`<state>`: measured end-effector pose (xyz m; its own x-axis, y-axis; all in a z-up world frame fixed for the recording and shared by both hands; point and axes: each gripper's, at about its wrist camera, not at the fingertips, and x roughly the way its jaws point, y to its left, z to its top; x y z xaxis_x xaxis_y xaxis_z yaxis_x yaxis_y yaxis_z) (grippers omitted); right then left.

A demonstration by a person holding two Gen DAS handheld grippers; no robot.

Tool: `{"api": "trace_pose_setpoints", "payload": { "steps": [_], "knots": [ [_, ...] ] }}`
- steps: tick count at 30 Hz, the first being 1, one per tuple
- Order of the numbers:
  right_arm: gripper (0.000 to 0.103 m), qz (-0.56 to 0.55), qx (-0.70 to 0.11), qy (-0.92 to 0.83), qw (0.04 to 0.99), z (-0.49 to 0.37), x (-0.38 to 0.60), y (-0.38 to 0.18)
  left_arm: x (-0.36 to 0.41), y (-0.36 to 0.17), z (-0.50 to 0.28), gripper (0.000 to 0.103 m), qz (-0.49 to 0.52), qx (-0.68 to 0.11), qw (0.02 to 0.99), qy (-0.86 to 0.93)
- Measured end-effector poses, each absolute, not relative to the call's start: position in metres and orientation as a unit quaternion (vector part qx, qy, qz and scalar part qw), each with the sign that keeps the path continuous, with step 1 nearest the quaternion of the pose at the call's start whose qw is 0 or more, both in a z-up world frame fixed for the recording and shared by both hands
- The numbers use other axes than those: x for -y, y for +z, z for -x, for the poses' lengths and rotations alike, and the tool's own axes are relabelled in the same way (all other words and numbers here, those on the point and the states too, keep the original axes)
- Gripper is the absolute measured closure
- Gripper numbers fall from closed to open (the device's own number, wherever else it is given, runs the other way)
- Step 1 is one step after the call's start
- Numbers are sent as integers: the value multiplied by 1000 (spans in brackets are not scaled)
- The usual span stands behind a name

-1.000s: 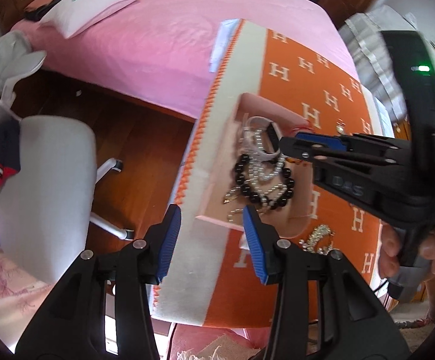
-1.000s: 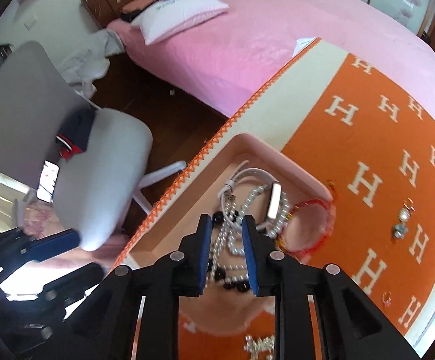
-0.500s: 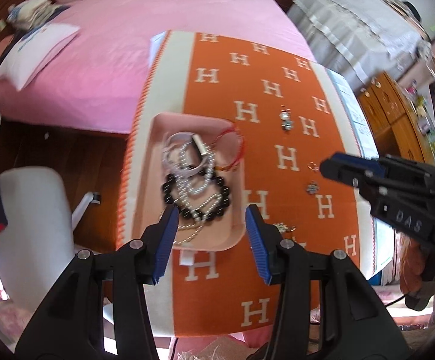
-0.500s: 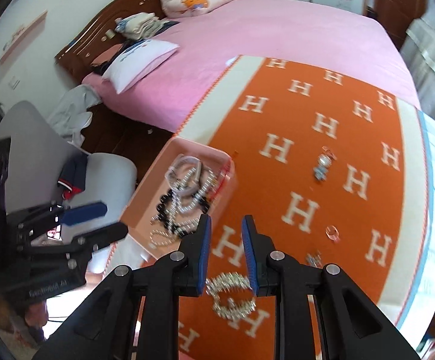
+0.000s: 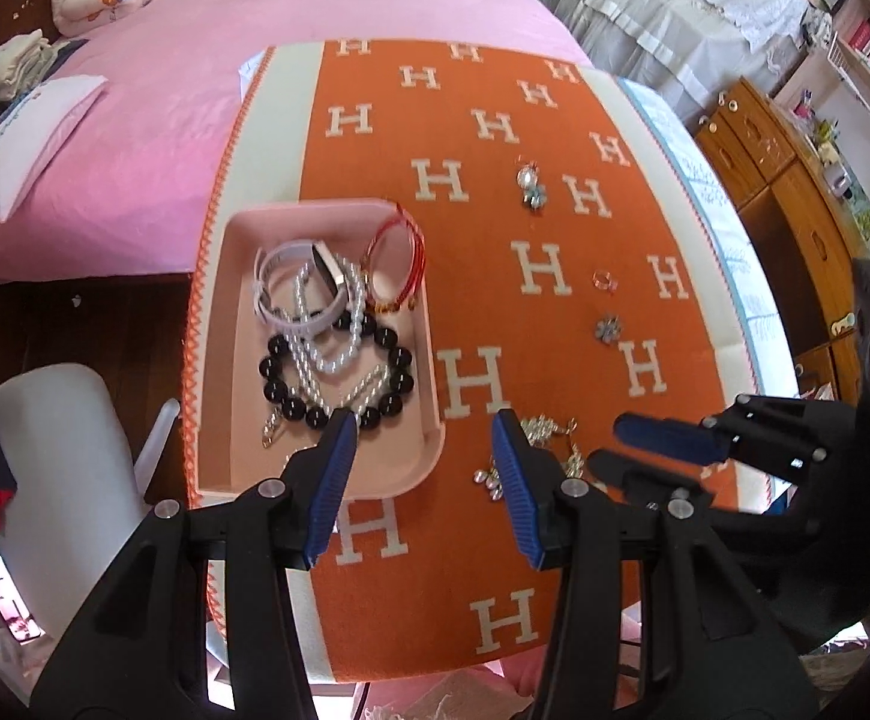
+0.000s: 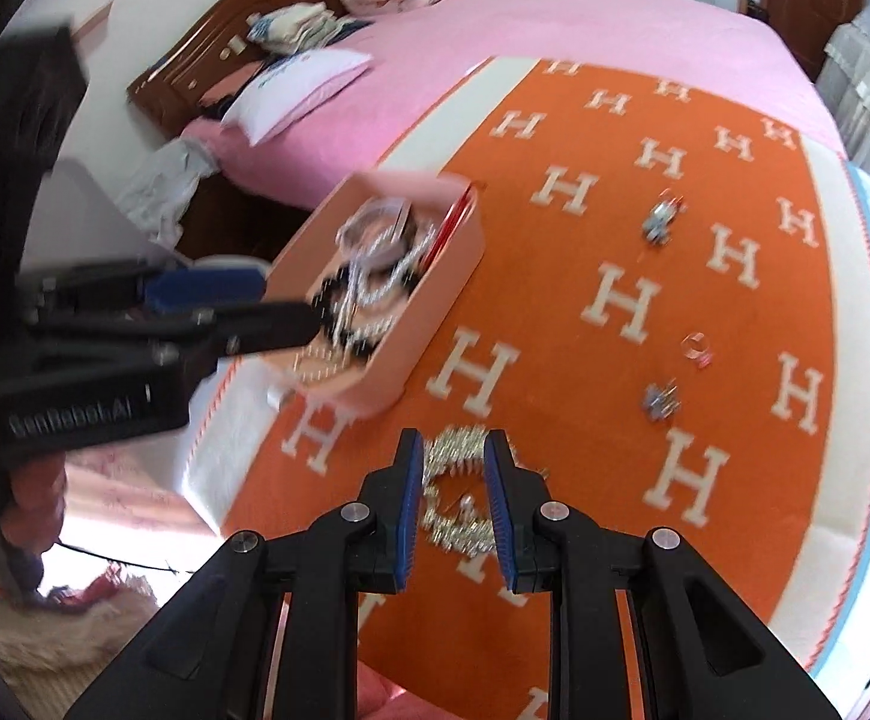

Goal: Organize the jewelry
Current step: 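Grasp the rhinestone hair comb with the right tool while the left moves toward a silver charm, then grasp the small silver charm with the left tool while the right holds the hair comb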

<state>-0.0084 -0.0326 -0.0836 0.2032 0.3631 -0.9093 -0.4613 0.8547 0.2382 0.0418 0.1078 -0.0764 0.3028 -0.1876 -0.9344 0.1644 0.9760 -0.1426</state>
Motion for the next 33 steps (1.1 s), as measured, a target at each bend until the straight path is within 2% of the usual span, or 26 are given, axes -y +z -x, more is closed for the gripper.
{"api": "trace_pose_setpoints", "payload": {
  "steps": [8,18,25,33],
  "knots": [
    [82,83,-600,289,741,30,7,-133,-114,-99,-31,59,10,-602,792,-98],
    [82,137,-598,293,733,31,-19,-163,-129,-108,-22,59,25,-613,786,-77],
    [94,183,-586,287,736,33,-32,-174,-131,-110,-20,59,29,-617,783,-71],
    [95,158,-591,277,741,29,-27,-175,-124,-106,-23,59,23,-616,783,-84]
  ]
}}
